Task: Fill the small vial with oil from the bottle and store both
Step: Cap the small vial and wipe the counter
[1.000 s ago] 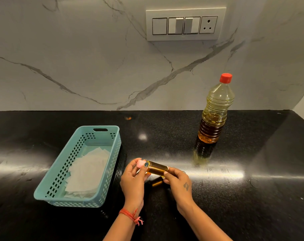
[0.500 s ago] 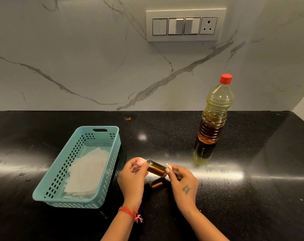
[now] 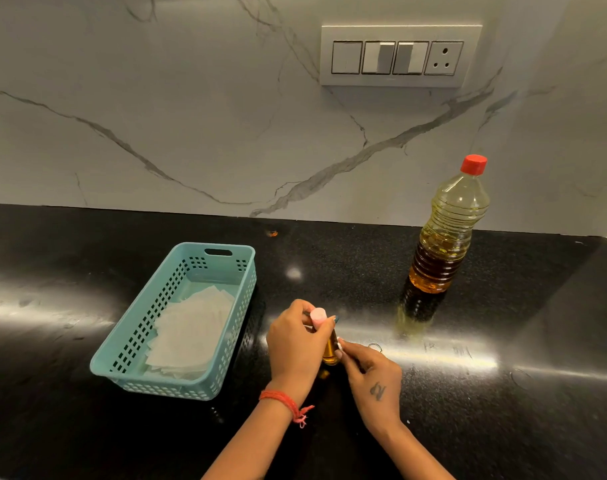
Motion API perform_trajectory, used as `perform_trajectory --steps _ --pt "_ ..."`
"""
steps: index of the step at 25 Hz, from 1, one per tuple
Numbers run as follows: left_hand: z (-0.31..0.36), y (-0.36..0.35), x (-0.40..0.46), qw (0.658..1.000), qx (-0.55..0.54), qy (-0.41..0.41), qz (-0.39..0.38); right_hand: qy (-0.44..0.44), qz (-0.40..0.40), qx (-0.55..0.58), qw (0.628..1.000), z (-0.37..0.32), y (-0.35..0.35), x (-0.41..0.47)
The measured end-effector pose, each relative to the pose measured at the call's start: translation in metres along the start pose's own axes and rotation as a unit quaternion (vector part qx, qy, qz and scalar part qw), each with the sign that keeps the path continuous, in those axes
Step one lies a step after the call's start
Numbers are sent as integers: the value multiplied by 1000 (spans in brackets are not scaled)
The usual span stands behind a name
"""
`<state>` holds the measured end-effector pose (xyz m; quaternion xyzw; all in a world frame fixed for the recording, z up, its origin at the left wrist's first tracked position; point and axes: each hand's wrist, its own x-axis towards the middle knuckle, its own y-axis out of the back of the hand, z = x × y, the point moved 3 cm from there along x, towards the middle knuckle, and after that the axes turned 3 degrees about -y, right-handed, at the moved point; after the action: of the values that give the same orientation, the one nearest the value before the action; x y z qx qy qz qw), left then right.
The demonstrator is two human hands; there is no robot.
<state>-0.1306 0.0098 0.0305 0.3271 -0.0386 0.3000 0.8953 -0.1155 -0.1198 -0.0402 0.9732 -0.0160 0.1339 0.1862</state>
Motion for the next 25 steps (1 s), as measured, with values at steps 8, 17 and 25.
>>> perform_trajectory --steps 8,17,25 --pt "-5 -5 -6 999 13 -41 -29 85 45 -3 995 -8 -3 -4" --pt "-11 7 -6 997 -67 20 -21 -71 -8 35 997 11 1 1" --pt "-16 1 -13 987 -147 -16 -63 15 -53 74 996 -28 -4 14"
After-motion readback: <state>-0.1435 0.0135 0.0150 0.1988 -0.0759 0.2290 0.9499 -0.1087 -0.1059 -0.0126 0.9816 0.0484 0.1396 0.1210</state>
